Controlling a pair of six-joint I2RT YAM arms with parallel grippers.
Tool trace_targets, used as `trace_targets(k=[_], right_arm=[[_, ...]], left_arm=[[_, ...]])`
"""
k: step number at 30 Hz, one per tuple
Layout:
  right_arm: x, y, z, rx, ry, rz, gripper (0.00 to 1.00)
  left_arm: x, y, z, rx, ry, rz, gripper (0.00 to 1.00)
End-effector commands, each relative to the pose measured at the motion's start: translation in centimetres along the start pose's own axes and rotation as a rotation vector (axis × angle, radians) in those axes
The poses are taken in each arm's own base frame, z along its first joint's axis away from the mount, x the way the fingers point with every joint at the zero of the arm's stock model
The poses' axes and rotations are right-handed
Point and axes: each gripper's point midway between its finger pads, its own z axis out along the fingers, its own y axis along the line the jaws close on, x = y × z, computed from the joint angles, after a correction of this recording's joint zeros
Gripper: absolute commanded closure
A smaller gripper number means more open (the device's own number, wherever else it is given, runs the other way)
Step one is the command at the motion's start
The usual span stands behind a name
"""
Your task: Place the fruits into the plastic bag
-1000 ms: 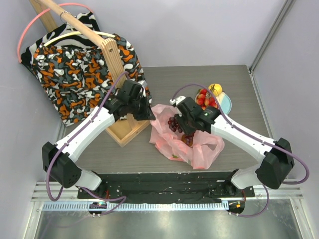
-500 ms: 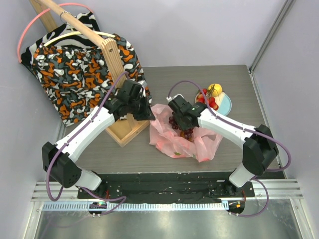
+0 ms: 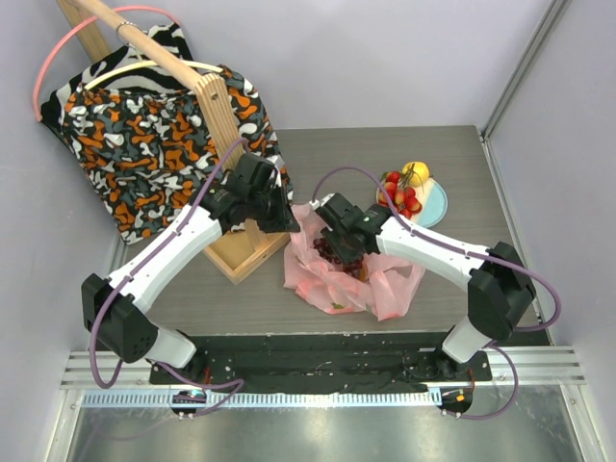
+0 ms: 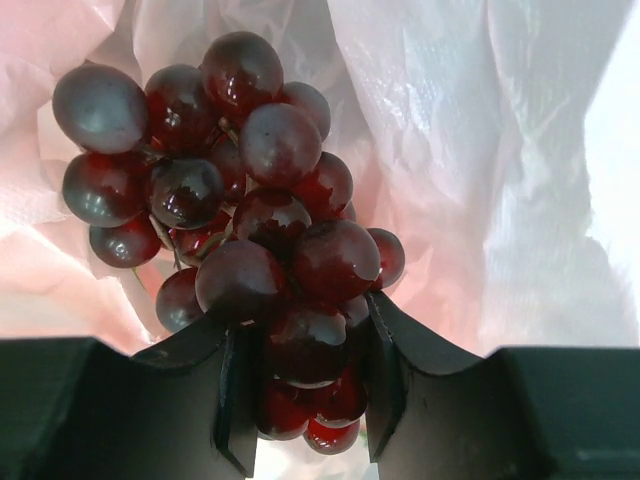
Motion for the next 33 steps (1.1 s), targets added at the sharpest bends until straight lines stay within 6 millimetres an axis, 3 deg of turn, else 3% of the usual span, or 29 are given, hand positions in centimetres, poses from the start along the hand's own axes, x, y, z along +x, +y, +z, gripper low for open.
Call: trace_targets(k=[1, 3, 4, 11, 27, 33], right_arm=[[-1.2, 0.4, -0.7, -0.022, -0.058, 0.021, 0.76], [-1.5, 0.5, -0.7, -0.023, -0.067, 0.022, 0.69], [-1.6, 0.4, -0.7, -0.016, -0.067, 0.023, 0.59], [-1.9, -0.2, -0.8, 0.015, -0.078, 0.022, 0.41], [-2.6, -0.2, -1.9, 0.005, -0.135, 0.066, 0.28], [-3.9, 0.3, -3.5, -0.051, -0.208, 0.106, 0.27]], left_arm=[[-1.9, -1.0, -0.7, 0.032, -0.049, -0.037, 1.00], [-1.9, -1.0, -0.7, 0.031, -0.046, -0.038, 1.00], [-1.9, -1.0, -0.7, 0.033, -0.047, -0.038, 1.00], [-1.9, -1.0, -0.7, 0.033, -0.047, -0.038, 1.00], [-1.7, -0.8, -0.9, 0.029, -0.047, -0.038, 1.00], [-1.5, -0.6, -1.0, 0.024, -0.046, -0.039, 1.00]])
